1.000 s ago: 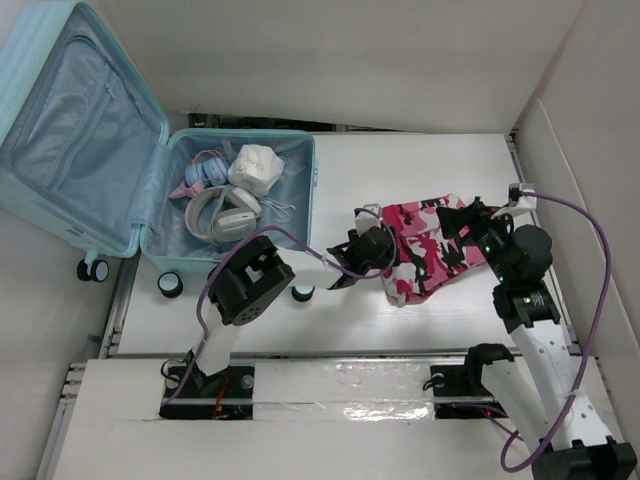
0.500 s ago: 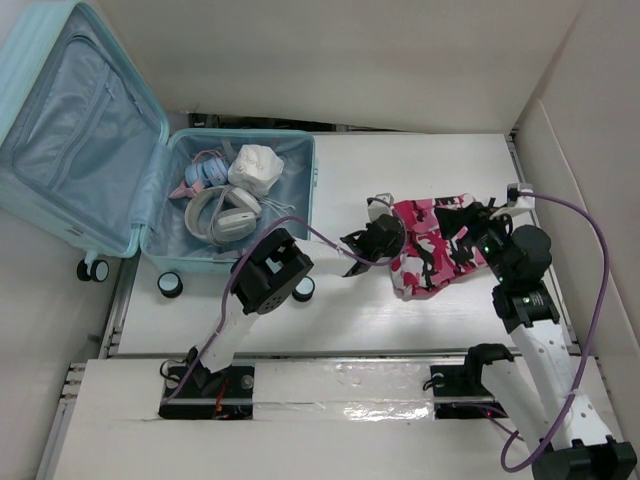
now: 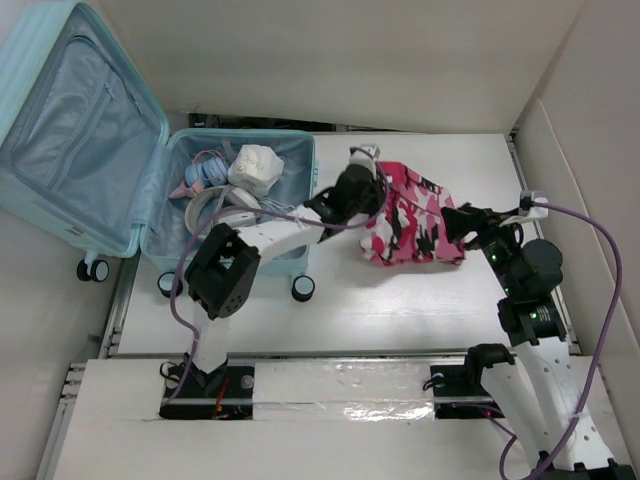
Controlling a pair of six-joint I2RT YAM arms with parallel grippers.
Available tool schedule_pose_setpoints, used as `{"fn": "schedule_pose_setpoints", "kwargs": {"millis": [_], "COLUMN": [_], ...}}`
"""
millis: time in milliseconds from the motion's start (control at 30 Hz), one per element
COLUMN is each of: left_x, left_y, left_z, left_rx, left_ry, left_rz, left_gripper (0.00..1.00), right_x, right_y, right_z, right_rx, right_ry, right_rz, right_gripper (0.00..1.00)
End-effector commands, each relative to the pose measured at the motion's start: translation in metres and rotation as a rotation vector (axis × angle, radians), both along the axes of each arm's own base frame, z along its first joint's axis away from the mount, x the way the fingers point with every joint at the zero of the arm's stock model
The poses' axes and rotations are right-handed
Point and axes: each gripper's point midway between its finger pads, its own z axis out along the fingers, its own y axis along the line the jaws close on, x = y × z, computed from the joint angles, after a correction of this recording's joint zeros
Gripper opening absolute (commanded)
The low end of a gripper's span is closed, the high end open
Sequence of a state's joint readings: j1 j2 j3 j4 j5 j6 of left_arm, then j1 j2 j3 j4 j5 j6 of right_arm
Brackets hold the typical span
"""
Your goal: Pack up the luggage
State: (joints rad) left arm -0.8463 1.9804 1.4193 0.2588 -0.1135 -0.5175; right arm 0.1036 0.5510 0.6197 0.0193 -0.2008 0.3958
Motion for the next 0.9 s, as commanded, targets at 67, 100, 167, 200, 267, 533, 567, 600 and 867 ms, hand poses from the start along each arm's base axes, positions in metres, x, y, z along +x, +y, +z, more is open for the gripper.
{"fn": "schedule_pose_setpoints", "kwargs": {"millis": [67, 100, 167, 200, 267, 533, 567, 600, 867], "left_x": [0.070, 0.078, 0.088, 0.102, 0.105, 0.113, 0.109, 0.106, 0.072], "left_y": [0.075, 0.089, 0.123, 0.156, 0.194, 0.421, 0.436, 0.448, 0.512], "left_z": [0.169, 0.178, 0.200, 0.204, 0.211, 0.172, 0.164, 0.157, 0.060], "left_rx": [-0.024, -0.007, 0.047, 0.063, 0.089, 0.115, 0.113, 0.112, 0.216], "left_ry": [-0.301, -0.311, -0.324, -0.315, -0.300, -0.185, -0.170, -0.156, 0.050], "left_rz": [0.037, 0.062, 0.103, 0.157, 0.200, 0.561, 0.581, 0.609, 0.843], "left_gripper": [0.00, 0.00, 0.00, 0.00, 0.00, 0.00, 0.00, 0.00, 0.00], "right_x": [-0.003, -0.004, -0.004, -0.005, -0.007, -0.008, -0.008, -0.008, -0.007], "right_y": [-0.004, -0.004, -0.007, -0.008, -0.005, -0.002, 0.001, 0.001, 0.005], "right_z": [0.014, 0.016, 0.016, 0.017, 0.018, 0.018, 0.017, 0.017, 0.016], "right_rx": [-0.008, -0.009, -0.012, -0.012, -0.014, -0.016, -0.016, -0.015, -0.014], "right_ry": [-0.049, -0.053, -0.049, -0.054, -0.056, -0.055, -0.055, -0.055, -0.055], "right_rz": [-0.042, -0.046, -0.068, -0.071, -0.059, -0.052, -0.044, -0.044, -0.029], "right_gripper": [0.70, 0.70, 0.70, 0.70, 0.70, 0.70, 0.70, 0.70, 0.71]}}
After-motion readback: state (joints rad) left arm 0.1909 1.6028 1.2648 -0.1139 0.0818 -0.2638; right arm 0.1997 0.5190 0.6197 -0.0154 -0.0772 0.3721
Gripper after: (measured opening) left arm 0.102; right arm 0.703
